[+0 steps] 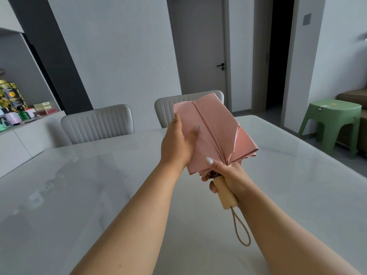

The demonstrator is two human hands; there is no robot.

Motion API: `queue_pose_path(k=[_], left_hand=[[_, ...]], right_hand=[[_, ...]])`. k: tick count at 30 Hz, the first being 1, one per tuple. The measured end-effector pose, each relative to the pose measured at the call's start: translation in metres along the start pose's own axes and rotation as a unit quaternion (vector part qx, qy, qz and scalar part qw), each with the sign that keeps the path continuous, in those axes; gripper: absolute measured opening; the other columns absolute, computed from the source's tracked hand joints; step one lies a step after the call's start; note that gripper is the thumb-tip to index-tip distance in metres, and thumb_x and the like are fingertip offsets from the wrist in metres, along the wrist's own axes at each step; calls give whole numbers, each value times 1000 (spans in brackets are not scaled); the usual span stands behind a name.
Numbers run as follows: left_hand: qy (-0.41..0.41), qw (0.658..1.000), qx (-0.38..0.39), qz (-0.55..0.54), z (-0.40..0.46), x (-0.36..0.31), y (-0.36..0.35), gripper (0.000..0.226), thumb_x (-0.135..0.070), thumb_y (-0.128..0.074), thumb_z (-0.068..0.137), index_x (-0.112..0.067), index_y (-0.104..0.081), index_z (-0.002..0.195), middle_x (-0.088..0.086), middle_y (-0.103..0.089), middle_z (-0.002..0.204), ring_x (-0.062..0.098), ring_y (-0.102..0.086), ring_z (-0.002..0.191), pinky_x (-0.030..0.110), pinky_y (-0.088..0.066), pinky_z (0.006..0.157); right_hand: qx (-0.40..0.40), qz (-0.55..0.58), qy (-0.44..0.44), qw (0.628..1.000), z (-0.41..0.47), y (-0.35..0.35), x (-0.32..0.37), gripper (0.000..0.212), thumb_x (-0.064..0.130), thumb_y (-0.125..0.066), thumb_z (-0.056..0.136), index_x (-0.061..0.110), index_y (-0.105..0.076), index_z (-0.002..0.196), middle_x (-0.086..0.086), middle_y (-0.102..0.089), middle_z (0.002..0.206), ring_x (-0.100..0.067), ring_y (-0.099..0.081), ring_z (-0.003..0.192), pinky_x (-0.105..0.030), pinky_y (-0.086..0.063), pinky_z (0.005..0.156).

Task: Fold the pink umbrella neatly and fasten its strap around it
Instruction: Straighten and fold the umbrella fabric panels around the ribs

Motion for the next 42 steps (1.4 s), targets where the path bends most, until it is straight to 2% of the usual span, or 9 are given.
queue_pose_path(k=[3,6,12,17,23,30,33,38,42], left_hand=[[21,999,25,-12,-5,9,-8,63,-55,-40,98,-19,-33,150,3,-50,146,24,-50,130,36,-45,99],[61,997,29,35,-9,8,-10,64,-47,-35,103,-19,-15,157,4,-20,163,27,-25,147,43,-30,115],[10,995,17,102,-8,-33,-22,56,-38,-29,104,-28,-12,157,8,-6,165,37,-19,147,54,-20,118],[74,986,91,-116,-17,-27,-43,59,-41,-27,105,-39,5,155,4,-8,162,30,-34,140,41,-34,109],[110,966,112,-204,-20,-14,-45,59,-44,-24,105,-40,10,154,5,-26,158,27,-41,135,40,-37,106],[124,962,137,-199,-31,-2,-43,59,-49,-17,104,-41,15,153,3,-28,158,28,-43,135,43,-40,105],[98,968,139,-186,-29,2,-36,59,-49,-19,104,-37,8,155,-1,-35,153,25,-46,131,40,-41,103],[35,986,57,-152,-3,3,-2,54,-54,-31,99,-24,-45,141,2,-55,136,22,-54,118,32,-41,98],[8,994,35,-105,21,-8,27,61,-51,-33,96,-10,-49,139,9,-51,142,24,-48,130,31,-38,103]], right_hand=[[-19,22,3,1000,-1,1,0,36,18,-75,69,-3,-60,94,-17,-65,69,-22,-62,56,-26,-43,38],[-40,-3,10,999,0,6,2,30,14,-72,68,-1,-61,91,-14,-65,69,-20,-63,56,-27,-45,40],[-39,-42,19,998,3,8,2,18,5,-66,62,2,-67,80,-11,-68,67,-21,-61,59,-28,-46,42],[-18,-54,22,998,3,5,-1,14,2,-65,59,-1,-67,73,-13,-67,67,-25,-64,62,-31,-49,50],[2,-29,16,999,7,6,-6,24,-9,-66,63,-12,-62,86,-23,-62,80,-36,-61,76,-46,-55,76],[-26,-98,-26,994,1,2,-13,31,-4,-68,63,-10,-64,93,-26,-67,80,-20,-62,57,-30,-51,47],[-52,-120,-38,991,1,2,-16,34,-5,-65,66,-8,-60,100,-29,-61,82,-18,-56,44,-27,-49,44],[-86,-145,-30,985,0,4,-20,41,-1,-62,62,-3,-57,102,-18,-58,79,-22,-52,43,-29,-48,46],[-94,-167,-26,981,-1,6,-22,45,5,-62,59,-2,-57,103,-21,-59,84,-22,-54,45,-30,-49,46]])
Point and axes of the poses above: each hand's wrist, its own z-axis towards the middle knuckle, its own y-axis out of the back of the hand, x = y × z, the point moved 5 cm from there along z, towards the middle knuckle
